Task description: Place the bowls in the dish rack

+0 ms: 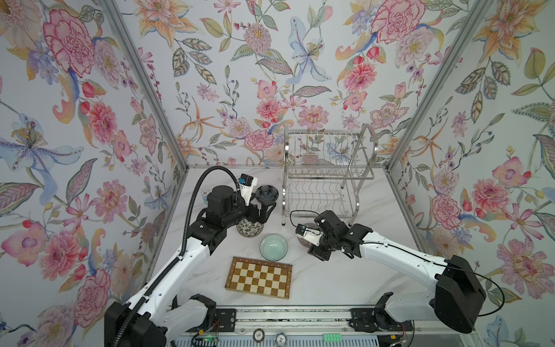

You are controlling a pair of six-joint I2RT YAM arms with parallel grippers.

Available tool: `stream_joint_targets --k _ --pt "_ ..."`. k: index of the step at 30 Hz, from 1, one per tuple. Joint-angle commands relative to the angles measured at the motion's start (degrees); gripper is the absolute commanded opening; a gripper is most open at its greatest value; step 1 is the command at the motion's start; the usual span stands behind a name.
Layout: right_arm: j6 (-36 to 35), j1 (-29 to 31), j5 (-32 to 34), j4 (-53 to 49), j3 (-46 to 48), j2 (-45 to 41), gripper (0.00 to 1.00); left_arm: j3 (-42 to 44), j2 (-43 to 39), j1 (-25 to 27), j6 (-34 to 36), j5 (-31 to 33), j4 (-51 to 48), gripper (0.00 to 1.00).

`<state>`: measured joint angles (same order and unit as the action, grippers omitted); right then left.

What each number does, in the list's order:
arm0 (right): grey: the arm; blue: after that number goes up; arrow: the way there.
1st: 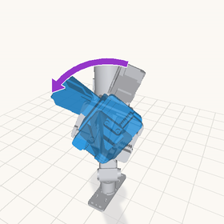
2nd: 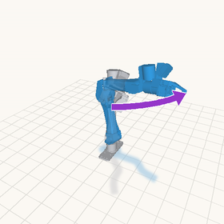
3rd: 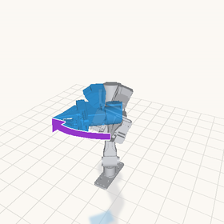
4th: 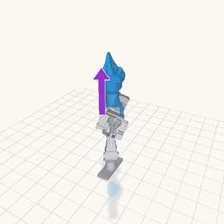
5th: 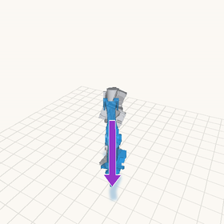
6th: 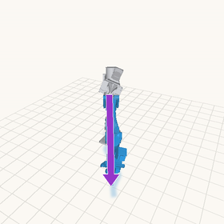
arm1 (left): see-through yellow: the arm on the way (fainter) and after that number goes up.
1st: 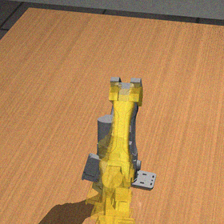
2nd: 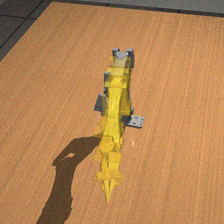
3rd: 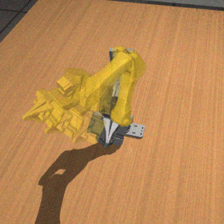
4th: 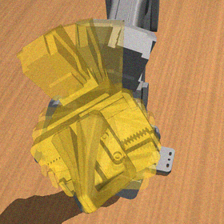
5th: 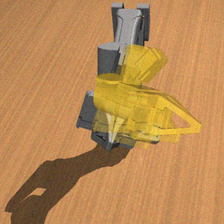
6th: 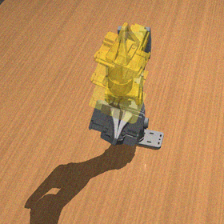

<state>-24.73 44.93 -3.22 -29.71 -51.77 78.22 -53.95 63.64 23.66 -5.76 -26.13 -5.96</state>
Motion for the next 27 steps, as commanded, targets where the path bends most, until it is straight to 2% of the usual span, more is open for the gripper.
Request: stream_joint_targets --k 1,4,8,10,19,27 --pt "-2.6 0.4 2.2 -2.6 -1.6 2.0 0.59 1.8 0.9 0.3 5.5 -0.7 0.2 0.99" --pt "-3.8 0.5 3.2 -3.1 -2.3 2.8 0.58 3.9 2.4 -0.2 8.1 -10.6 0.0 0.99" --pt "-5.4 0.8 3.3 -2.7 -3.2 4.0 0.56 7.5 3.6 -1.8 4.1 -16.1 6.2 0.99" --pt "-5.8 0.9 3.5 -2.7 -3.9 5.0 0.56 7.7 4.2 -2.2 4.4 -17.3 6.2 0.99" --pt "-6.2 2.3 3.8 -2.3 -6.4 10.3 0.50 6.6 4.1 -3.2 4.4 -7.5 4.9 0.99" --pt "-5.5 3.2 5.2 -1.3 -7.4 14.0 0.40 6.9 3.1 -5.3 3.0 2.9 5.8 0.99"
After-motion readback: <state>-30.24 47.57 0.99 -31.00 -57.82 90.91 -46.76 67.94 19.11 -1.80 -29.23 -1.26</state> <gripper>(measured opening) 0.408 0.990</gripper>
